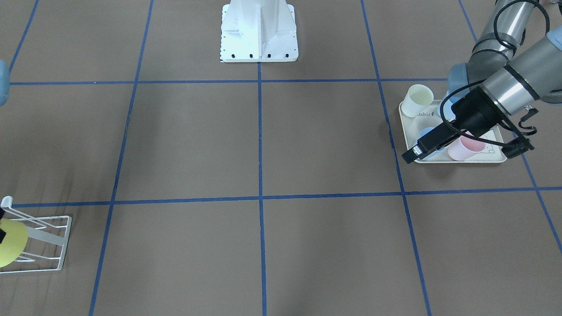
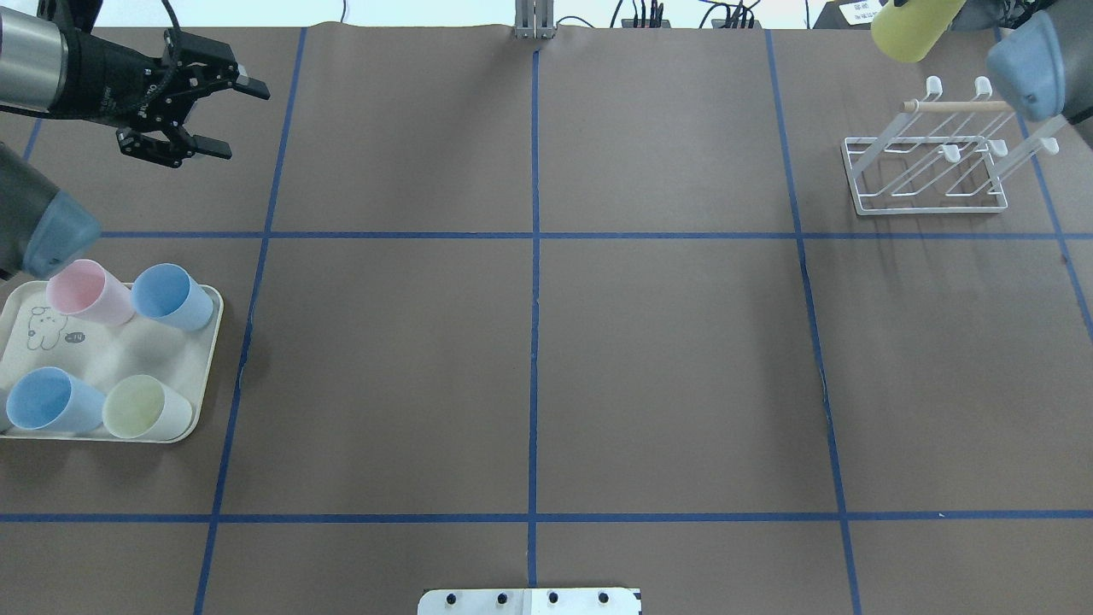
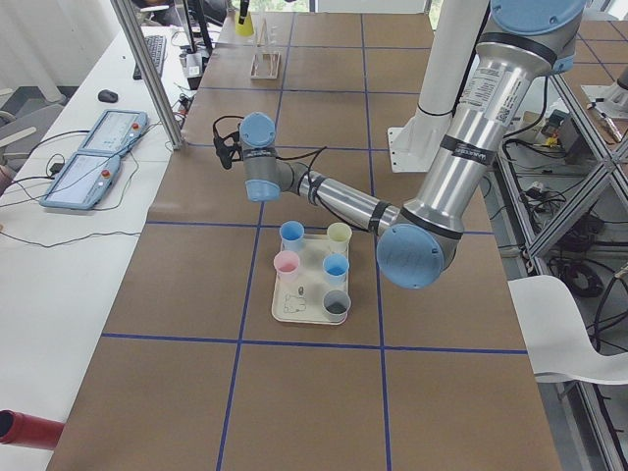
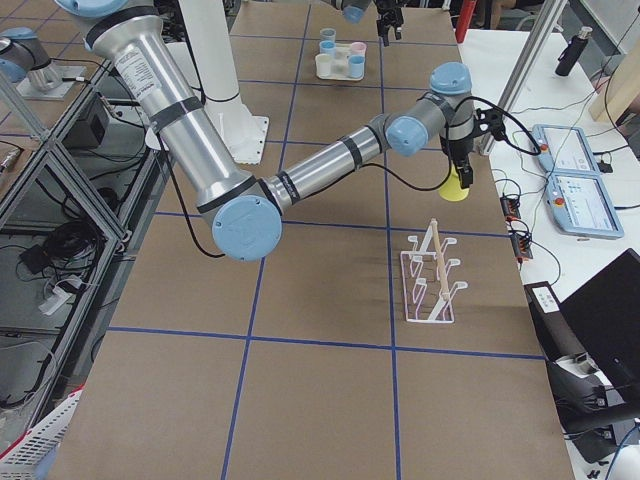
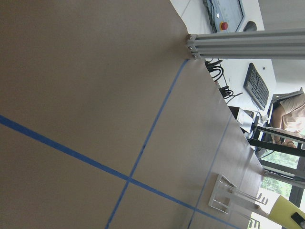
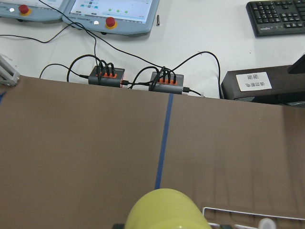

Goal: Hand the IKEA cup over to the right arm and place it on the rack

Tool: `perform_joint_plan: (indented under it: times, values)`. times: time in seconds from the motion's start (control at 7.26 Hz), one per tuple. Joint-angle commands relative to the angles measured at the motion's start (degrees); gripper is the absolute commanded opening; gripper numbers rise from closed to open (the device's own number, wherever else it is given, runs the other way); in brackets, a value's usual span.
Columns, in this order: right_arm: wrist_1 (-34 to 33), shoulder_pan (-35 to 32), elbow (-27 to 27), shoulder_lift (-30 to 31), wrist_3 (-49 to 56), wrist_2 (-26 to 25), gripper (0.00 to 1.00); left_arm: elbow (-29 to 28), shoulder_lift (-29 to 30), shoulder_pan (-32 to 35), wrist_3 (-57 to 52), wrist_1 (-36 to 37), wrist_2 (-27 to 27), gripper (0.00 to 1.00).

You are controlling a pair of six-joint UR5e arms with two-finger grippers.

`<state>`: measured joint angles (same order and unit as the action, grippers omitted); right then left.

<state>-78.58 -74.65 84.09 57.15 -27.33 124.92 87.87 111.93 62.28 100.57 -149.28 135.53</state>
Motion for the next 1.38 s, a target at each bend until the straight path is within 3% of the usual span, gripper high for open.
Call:
perform_joint_plan:
  times: [0.0, 0.69, 0.96, 1.1, 1.24]
  values:
    - [-0.09, -2.78, -10.92, -4.47, 6.41, 1.73, 0.04, 0.37, -0.49, 0.56, -3.71, 2.68, 0.35, 1.0]
    - [0.36, -0.94, -14.04, -3.1, 6.15, 1.99, 0.07, 0.9, -0.66, 0.56, -3.71, 2.68, 0.0, 1.0]
    - [0.62, -0.33, -14.92, -1.96, 6.24, 2.17, 0.13, 0.9, -0.66, 0.56, -3.71, 2.68, 0.09, 1.0]
    - [0.62, -0.24, -14.92, -1.87, 6.15, 2.17, 0.26, 0.9, -0.66, 0.56, -3.71, 2.68, 0.09, 1.0]
    - [0.62, 0.03, -14.92, -1.87, 6.06, 2.08, 0.61, 0.9, -0.66, 0.56, -3.71, 2.68, 0.09, 1.0]
